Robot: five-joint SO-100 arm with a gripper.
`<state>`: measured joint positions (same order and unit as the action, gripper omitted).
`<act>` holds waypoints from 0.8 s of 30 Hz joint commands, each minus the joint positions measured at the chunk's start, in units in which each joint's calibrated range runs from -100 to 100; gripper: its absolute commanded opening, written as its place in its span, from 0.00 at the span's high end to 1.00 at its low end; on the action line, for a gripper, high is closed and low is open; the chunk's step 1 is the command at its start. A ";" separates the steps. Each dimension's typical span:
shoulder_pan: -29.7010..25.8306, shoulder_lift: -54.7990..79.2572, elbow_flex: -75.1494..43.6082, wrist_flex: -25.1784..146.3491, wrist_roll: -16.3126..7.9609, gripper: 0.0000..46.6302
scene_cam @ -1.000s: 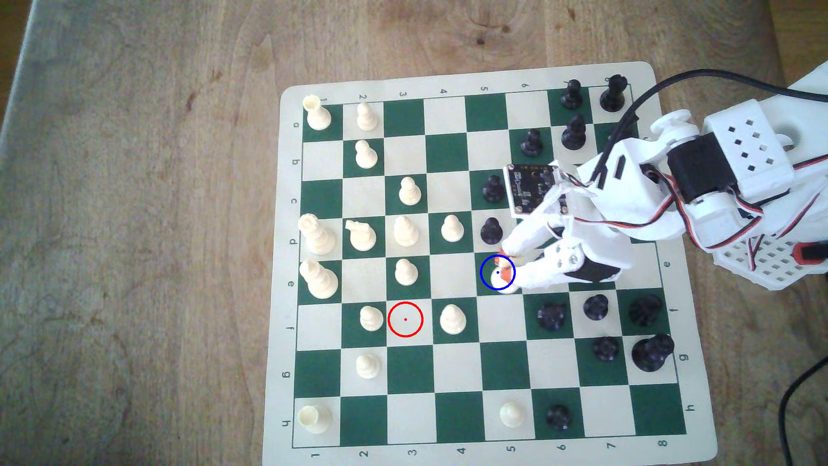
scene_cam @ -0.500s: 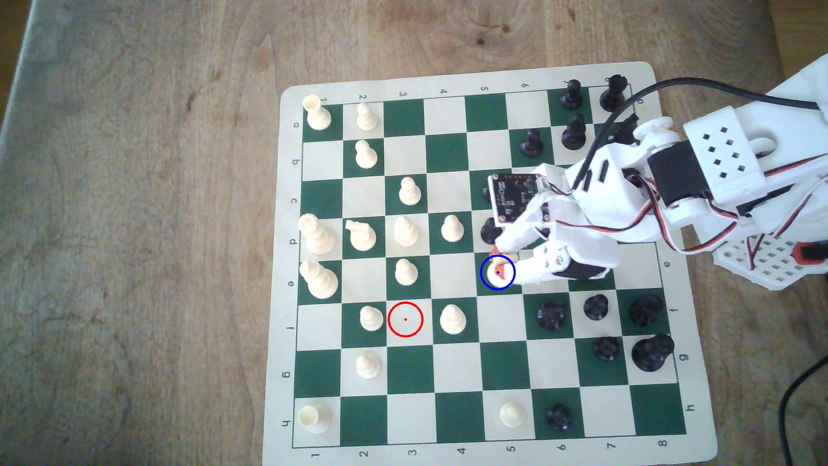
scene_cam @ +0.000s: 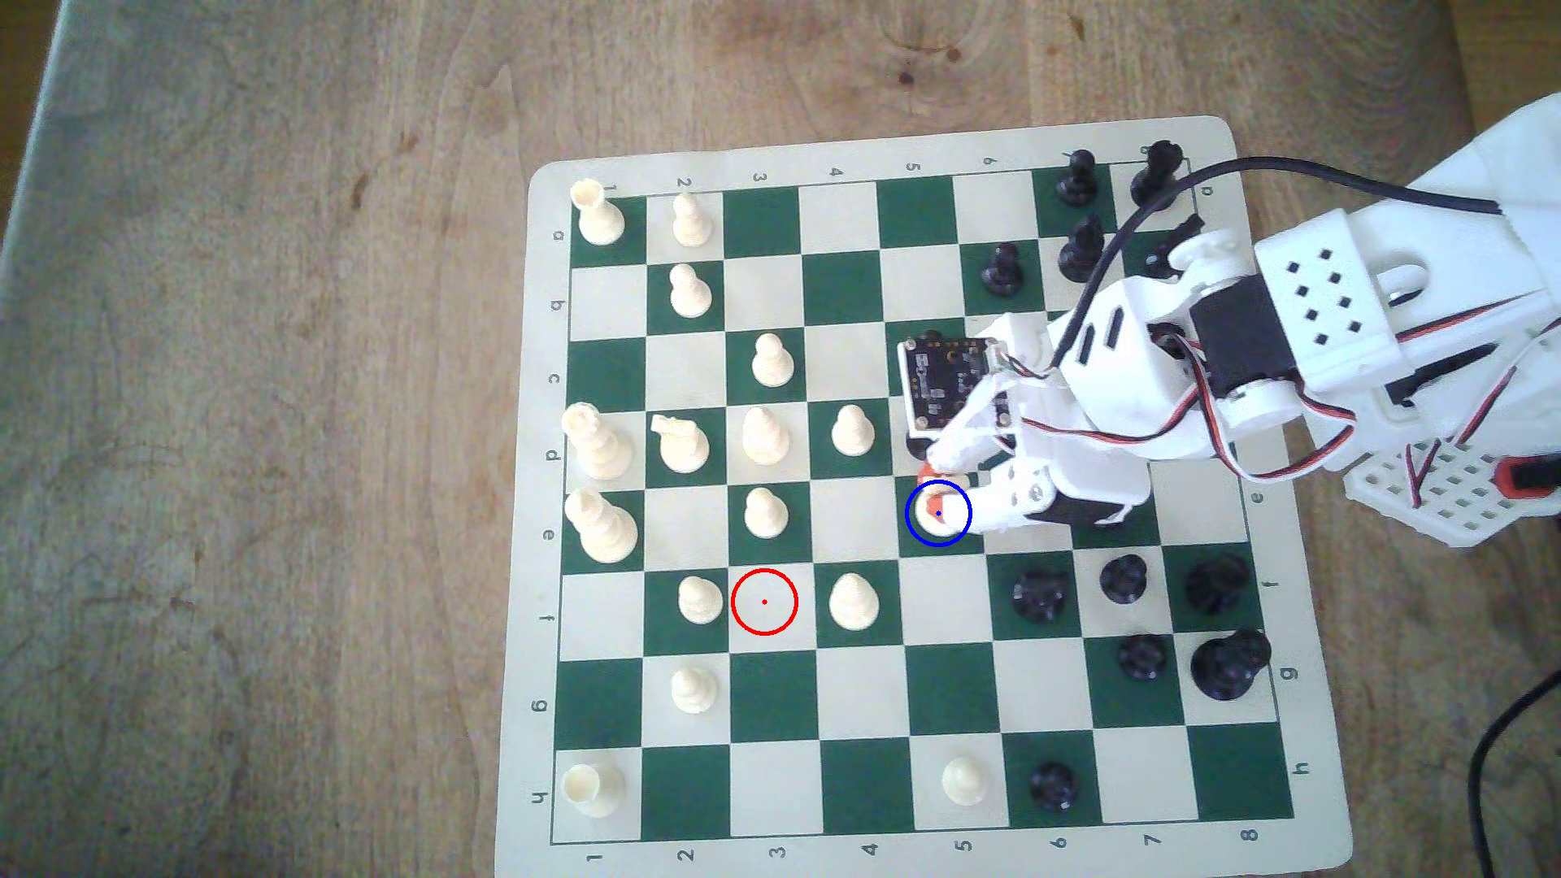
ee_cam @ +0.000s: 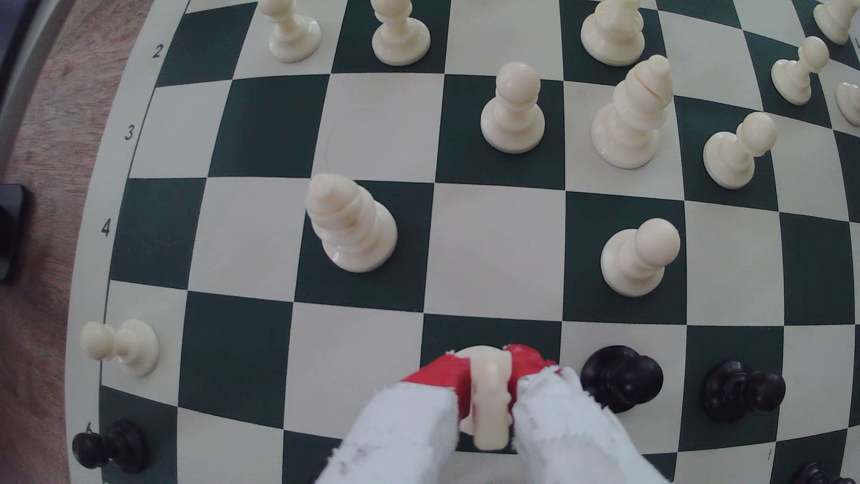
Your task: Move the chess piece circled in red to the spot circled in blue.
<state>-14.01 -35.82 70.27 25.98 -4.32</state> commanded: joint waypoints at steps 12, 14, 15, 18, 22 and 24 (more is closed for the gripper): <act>0.68 2.37 -1.73 -3.04 0.20 0.99; 0.68 2.46 -1.73 -3.21 0.15 0.99; 0.68 2.54 -1.73 -3.37 0.15 0.99; 0.36 3.14 -1.91 -3.54 0.00 0.99; 0.44 4.83 -2.09 -4.03 0.00 0.99; 0.60 5.09 -2.09 -4.11 -0.10 0.99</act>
<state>-13.72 -30.71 70.27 23.35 -4.22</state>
